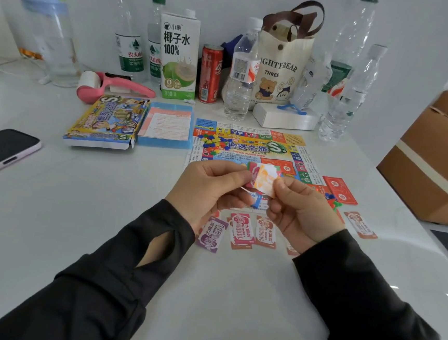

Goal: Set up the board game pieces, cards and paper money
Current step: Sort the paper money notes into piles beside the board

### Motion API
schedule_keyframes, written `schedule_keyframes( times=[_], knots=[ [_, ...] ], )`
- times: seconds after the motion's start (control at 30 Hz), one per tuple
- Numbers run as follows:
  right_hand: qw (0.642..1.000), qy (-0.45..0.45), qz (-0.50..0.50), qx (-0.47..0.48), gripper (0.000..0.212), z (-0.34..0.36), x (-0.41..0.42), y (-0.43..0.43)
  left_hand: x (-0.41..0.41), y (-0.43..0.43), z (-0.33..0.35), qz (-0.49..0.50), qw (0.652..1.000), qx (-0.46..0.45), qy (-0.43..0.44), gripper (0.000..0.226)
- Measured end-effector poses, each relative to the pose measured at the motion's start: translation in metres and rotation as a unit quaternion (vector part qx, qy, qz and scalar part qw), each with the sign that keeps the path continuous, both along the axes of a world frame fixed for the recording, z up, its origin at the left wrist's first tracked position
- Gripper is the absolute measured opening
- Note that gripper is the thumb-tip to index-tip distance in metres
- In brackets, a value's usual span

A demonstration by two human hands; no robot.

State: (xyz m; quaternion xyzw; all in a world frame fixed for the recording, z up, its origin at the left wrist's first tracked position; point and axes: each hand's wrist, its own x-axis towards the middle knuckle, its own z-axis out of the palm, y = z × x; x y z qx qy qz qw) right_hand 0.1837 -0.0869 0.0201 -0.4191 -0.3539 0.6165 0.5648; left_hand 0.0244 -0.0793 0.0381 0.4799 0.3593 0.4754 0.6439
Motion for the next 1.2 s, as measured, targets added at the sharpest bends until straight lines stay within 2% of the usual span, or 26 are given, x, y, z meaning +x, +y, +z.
schedule_keyframes(
  times=[0.13,0.3,0.57,0.73,0.83,1.0,1.07,1.2],
  knots=[
    [0.984,-0.153,-0.084,0.032,0.017,-0.002,0.002,0.002,0.002,0.002,-0.004,0.050,0.994,0.025,0.090,0.013],
    [0.942,-0.289,-0.145,0.091,0.013,0.003,-0.002,-0.005,0.007,-0.001,-0.001,0.040,0.997,-0.023,0.060,0.017],
    [0.920,-0.325,-0.176,0.129,0.019,0.010,-0.013,-0.010,0.008,-0.002,-0.002,0.057,0.993,-0.015,0.106,0.012],
    [0.886,-0.400,-0.173,0.161,0.018,0.011,-0.014,-0.012,0.006,0.000,-0.003,0.077,0.989,0.000,0.129,0.012],
    [0.884,-0.403,-0.169,0.166,0.016,0.014,-0.013,-0.012,0.005,0.001,-0.004,0.069,0.986,0.020,0.153,0.010],
    [0.895,-0.382,-0.160,0.165,0.027,0.012,-0.008,-0.010,0.005,0.001,-0.004,0.066,0.983,0.052,0.161,0.008],
    [0.895,-0.382,-0.152,0.174,0.035,0.012,-0.006,-0.009,0.005,0.001,-0.004,0.069,0.984,0.050,0.155,0.010],
    [0.888,-0.390,-0.126,0.208,0.035,0.013,-0.006,-0.009,0.005,0.002,-0.004,0.068,0.989,0.018,0.127,0.012]
  ],
)
